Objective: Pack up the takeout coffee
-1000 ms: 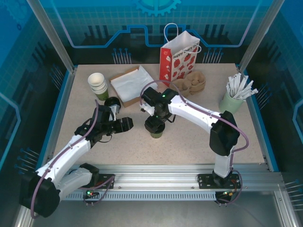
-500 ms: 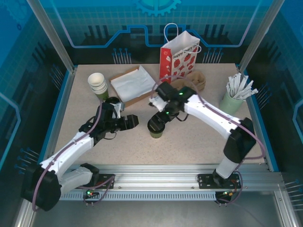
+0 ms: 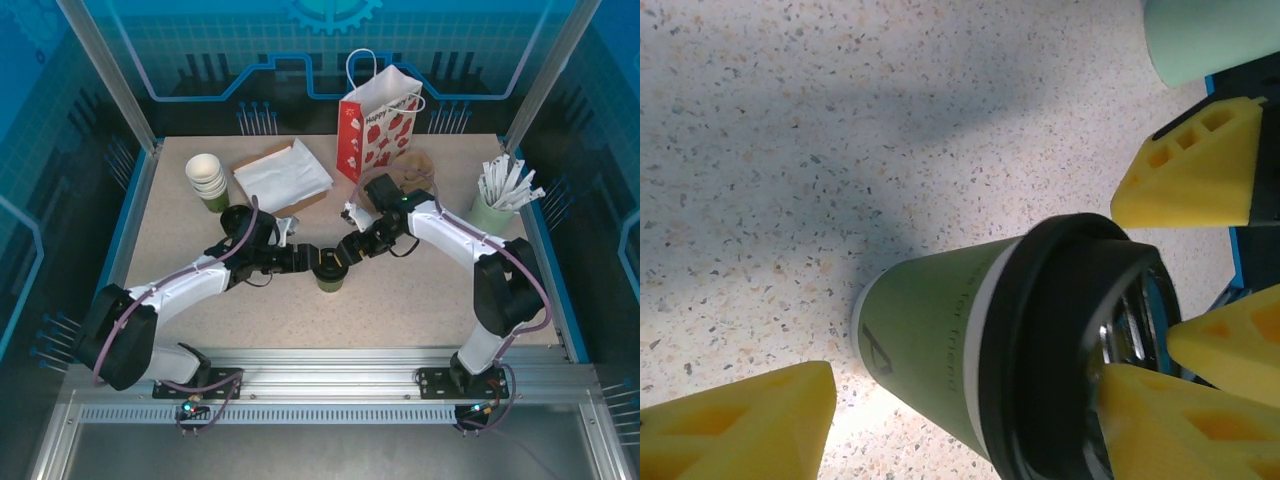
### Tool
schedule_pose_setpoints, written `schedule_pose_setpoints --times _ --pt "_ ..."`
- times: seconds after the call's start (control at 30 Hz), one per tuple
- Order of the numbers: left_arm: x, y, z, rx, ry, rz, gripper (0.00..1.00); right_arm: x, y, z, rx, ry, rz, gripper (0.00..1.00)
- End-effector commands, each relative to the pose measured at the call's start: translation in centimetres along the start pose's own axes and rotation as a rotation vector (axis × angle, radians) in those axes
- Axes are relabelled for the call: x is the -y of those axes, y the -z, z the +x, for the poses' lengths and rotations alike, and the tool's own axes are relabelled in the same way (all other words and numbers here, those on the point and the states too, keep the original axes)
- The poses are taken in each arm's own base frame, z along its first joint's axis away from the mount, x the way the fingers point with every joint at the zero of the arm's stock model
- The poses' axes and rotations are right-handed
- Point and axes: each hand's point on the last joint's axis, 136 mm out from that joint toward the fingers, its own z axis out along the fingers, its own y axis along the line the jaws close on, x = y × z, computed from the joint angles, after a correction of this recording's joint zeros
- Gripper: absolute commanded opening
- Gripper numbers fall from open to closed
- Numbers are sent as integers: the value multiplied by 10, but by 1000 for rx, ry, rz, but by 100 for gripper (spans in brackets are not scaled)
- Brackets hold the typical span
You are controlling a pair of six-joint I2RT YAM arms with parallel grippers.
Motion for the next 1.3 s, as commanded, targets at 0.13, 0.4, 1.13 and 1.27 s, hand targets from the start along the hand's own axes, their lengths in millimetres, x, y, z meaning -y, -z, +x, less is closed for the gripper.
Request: schedule_pose_setpoints --times 0.13,0.4,1.13,1.27 --pt "-10 -11 11 -46 -19 -22 60 14 -14 5 -9 -41 -6 60" --pt "-18 -9 18 -42 -10 -40 57 19 -17 10 -13 -62 10 56" --pt "9 8 -10 9 -39 -16 72 1 13 -2 89 -54 -30 68" --pt "4 -2 -5 -22 -27 -18 68 4 5 -5 84 -62 -44 64"
